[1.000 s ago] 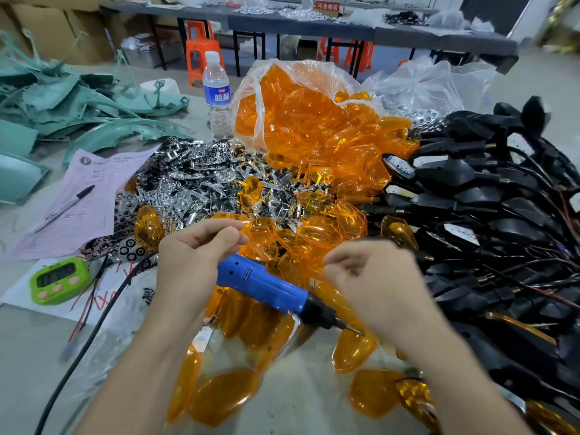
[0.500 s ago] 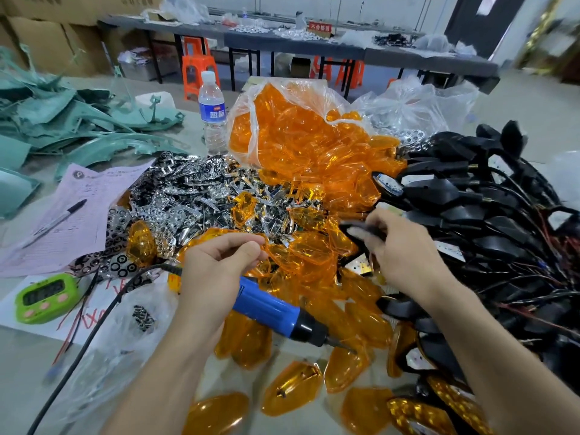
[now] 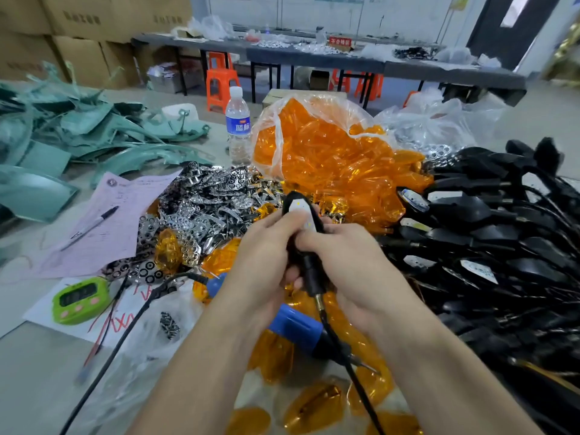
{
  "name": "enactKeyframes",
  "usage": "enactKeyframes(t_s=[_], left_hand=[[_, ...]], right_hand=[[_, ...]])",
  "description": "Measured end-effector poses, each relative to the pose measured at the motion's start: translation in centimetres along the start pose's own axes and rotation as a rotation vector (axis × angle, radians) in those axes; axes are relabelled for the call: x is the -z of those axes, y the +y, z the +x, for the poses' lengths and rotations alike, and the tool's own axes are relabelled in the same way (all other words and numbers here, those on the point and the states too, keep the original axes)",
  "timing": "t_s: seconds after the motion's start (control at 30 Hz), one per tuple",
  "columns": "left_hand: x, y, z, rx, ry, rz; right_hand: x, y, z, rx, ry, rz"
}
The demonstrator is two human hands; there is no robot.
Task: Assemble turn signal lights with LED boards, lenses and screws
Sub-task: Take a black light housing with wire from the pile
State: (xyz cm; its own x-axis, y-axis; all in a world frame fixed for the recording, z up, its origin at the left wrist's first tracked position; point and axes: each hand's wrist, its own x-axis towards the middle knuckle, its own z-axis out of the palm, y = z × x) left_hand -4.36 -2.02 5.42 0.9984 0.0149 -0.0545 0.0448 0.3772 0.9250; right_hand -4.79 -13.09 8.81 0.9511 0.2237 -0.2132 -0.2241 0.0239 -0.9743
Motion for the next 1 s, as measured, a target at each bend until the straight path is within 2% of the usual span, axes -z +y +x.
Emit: enactKeyframes(t_s=[0.07,0.1,0.17,0.27,0.37,0.53,0.63,0.7,0.77,0.83,0.9,1.0], left_hand=[[1.0,-0.6,-0.1,0.046,0.081,0.014],[1.6,-0.7,-0.1,0.056,0.126,-0.005],[2.9,-0.7,0.0,0.052,0.236,-0.047],[5.2,-0.3,0.3,0.064,0.354,-0.085],[7.3,0.2,0.6,0.080,0.452,-0.100],[10.4,0.5,1.6,0.108,0.514,-0.150],[11.6,0.5,2.2,0.124,0.527,-0.169],[12.1,0.7,2.6,0.122,0.531,-0.169],[12.4,0.8,2.9,0.123,0.529,-0.164],[12.6,0.8,3.0,0.133,0.517,-0.163],[12.6,0.8,3.2,0.132,0.493,-0.165],[12.2,0.5,3.2,0.151,0.444,-0.193]], right_hand=[[-0.4,1.3,0.1,-0.038,-0.041,-0.048],[-0.3,1.7,0.4,-0.028,-0.050,-0.146],[0.3,2.4,1.9,0.036,0.005,-0.416],[0.3,2.3,5.8,0.174,0.164,-0.635],[-2.0,2.0,11.2,0.286,0.104,-0.837],[-6.9,3.1,19.7,0.408,-0.009,-1.209],[-9.2,4.4,22.6,0.554,-0.002,-1.465],[-10.4,5.2,23.5,0.577,0.036,-1.538],[-11.2,5.5,24.0,0.544,0.067,-1.511],[-11.1,5.5,24.0,0.535,0.105,-1.372],[-10.3,4.4,23.2,0.486,0.129,-1.107],[-7.7,1.7,20.2,0.376,0.195,-0.537]])
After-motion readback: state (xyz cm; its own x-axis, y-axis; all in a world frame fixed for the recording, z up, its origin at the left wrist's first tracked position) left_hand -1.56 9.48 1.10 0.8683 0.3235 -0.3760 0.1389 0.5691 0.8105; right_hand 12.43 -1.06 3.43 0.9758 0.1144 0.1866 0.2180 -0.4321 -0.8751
